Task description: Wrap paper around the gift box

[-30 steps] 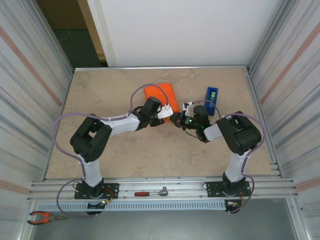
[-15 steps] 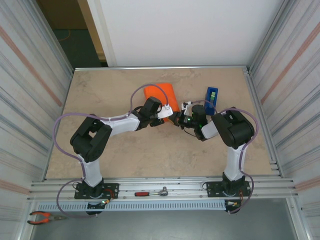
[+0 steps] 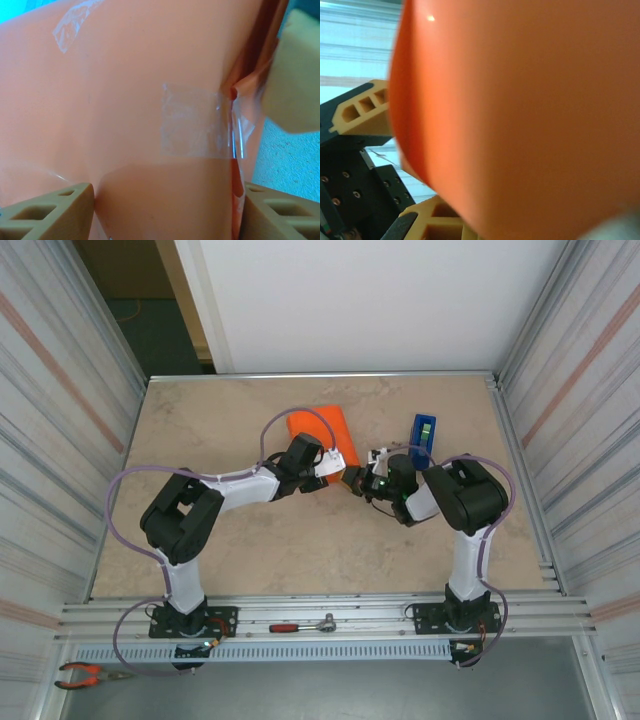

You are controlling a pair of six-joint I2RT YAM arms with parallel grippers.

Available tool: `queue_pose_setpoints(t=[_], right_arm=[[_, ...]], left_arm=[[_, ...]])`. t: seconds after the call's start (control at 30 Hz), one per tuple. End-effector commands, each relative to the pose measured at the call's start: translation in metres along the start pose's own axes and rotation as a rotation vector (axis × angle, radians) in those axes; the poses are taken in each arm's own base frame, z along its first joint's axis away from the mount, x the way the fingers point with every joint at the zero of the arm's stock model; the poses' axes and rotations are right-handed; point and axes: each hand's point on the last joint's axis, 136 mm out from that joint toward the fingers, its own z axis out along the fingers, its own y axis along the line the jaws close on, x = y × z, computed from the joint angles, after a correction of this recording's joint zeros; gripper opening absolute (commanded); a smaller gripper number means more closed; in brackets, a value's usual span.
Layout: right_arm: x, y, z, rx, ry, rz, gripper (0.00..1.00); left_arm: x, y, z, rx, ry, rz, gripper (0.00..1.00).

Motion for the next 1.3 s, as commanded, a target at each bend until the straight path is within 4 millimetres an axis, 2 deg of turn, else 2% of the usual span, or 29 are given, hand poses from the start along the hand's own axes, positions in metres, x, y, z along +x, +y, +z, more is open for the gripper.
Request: queue_pose_setpoints(t=[0.0,0.3,0.53,0.83,1.03,1.27], right_arm=[[-0.002,0.0,-0.007,-0.007,-0.022,0.007,0.01],[-0.01,0.029,-0.023,-0.016,-0.037,-0.045,0.01],[-0.016,0.049,-0.024,-0.024,-0.034,-0.09,0.0],[-0.007,0.072,-0.003,-0.018,0.033,-0.152,0.0],[-0.007,0.077,0.013,-0.032,0.05,-0.155,0.0],[-0.013,0.074,0.028,-0.063,0.042,-0.124,0.0]], left_arm=[[0.017,-0.016,0.002,0.082,0.062,-0.027,0.69],[0.003,0.01,-0.016,0.059,-0.01,-0.118,0.7],[-0.004,0.02,-0.026,0.061,-0.046,-0.15,0.7],[-0.004,0.02,-0.025,0.062,-0.051,-0.162,0.7],[-0.002,0.02,-0.025,0.062,-0.05,-0.164,0.7],[-0.002,0.022,-0.026,0.06,-0.057,-0.187,0.7]])
